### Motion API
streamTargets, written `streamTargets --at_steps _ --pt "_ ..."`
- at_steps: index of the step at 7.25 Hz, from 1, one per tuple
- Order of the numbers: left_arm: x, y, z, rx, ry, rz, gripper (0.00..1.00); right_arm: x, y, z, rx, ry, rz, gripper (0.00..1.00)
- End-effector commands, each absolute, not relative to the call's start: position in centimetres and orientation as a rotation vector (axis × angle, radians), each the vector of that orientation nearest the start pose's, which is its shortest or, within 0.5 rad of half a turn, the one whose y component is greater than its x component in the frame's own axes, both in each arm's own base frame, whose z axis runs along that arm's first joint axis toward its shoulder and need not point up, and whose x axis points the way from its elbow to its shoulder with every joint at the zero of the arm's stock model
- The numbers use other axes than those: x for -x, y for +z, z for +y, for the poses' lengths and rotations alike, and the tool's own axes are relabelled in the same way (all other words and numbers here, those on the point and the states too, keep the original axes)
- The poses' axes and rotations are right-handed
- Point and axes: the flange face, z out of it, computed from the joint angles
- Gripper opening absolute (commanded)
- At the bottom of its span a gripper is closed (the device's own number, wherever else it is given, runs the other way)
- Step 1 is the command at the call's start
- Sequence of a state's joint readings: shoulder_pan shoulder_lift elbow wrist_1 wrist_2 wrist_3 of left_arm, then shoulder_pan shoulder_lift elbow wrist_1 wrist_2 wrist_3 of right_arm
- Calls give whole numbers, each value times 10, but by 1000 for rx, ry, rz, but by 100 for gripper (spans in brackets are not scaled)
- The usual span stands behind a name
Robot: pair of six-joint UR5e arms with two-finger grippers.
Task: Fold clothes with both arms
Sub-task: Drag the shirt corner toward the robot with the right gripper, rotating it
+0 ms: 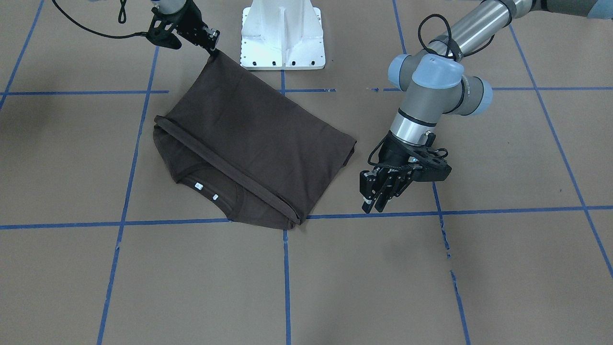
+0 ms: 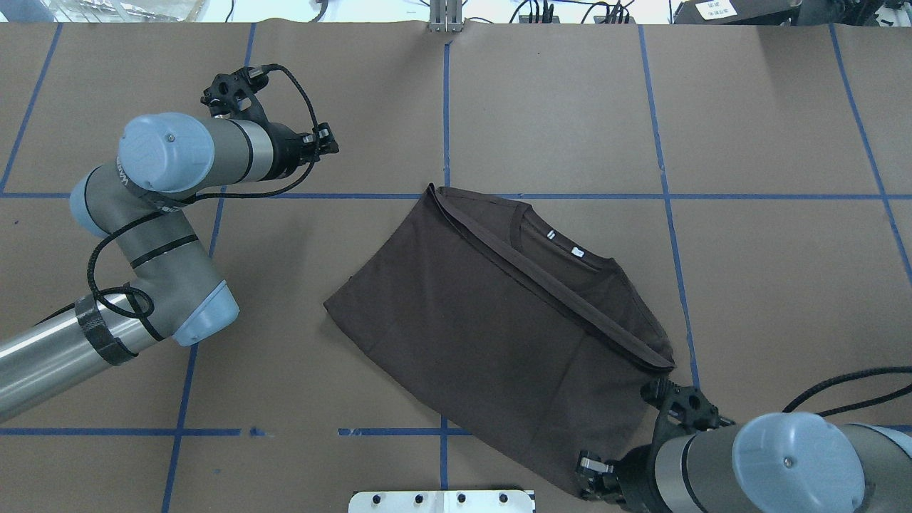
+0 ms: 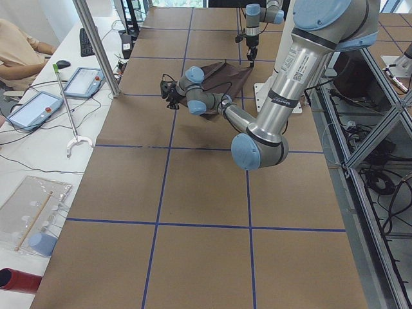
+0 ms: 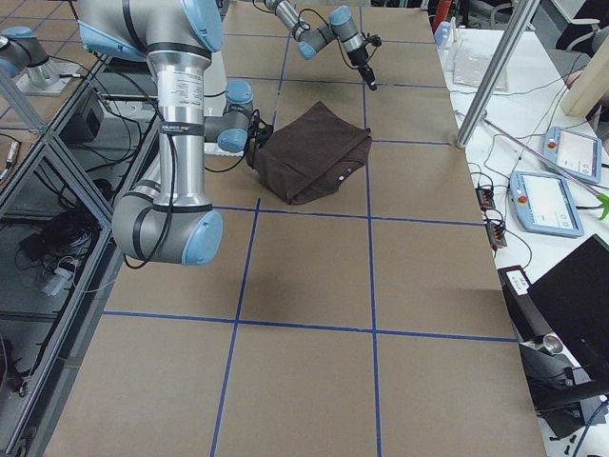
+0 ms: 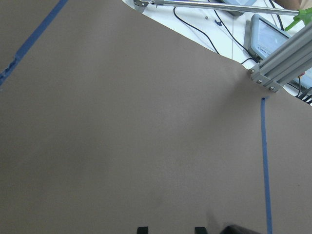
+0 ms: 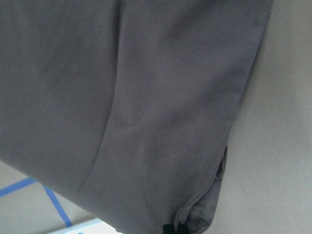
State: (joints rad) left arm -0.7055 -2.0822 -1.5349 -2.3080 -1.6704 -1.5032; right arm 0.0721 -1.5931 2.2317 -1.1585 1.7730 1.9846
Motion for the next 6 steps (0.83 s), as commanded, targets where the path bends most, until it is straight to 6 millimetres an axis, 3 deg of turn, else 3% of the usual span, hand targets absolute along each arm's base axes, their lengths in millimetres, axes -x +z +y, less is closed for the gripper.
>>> streamTargets --at_steps 1,2,3,4,5,6 --pt "-435 264 -516 -302 -435 1262 43 435 331 -108 382 272 -956 99" --pt "-431 247 -502 -236 -417 1316 43 436 333 -114 334 301 -967 100" --pt "-430 243 -495 -182 -394 1336 45 426 330 -148 260 387 -996 100" --pt "-428 234 -489 -126 -435 1366 47 401 323 -203 197 498 -1033 100" --pt "-443 243 -458 -36 -463 1368 50 384 335 -251 133 592 -1025 100" --pt "-444 266 -421 18 -498 1349 51 370 326 -312 32 609 -1056 100"
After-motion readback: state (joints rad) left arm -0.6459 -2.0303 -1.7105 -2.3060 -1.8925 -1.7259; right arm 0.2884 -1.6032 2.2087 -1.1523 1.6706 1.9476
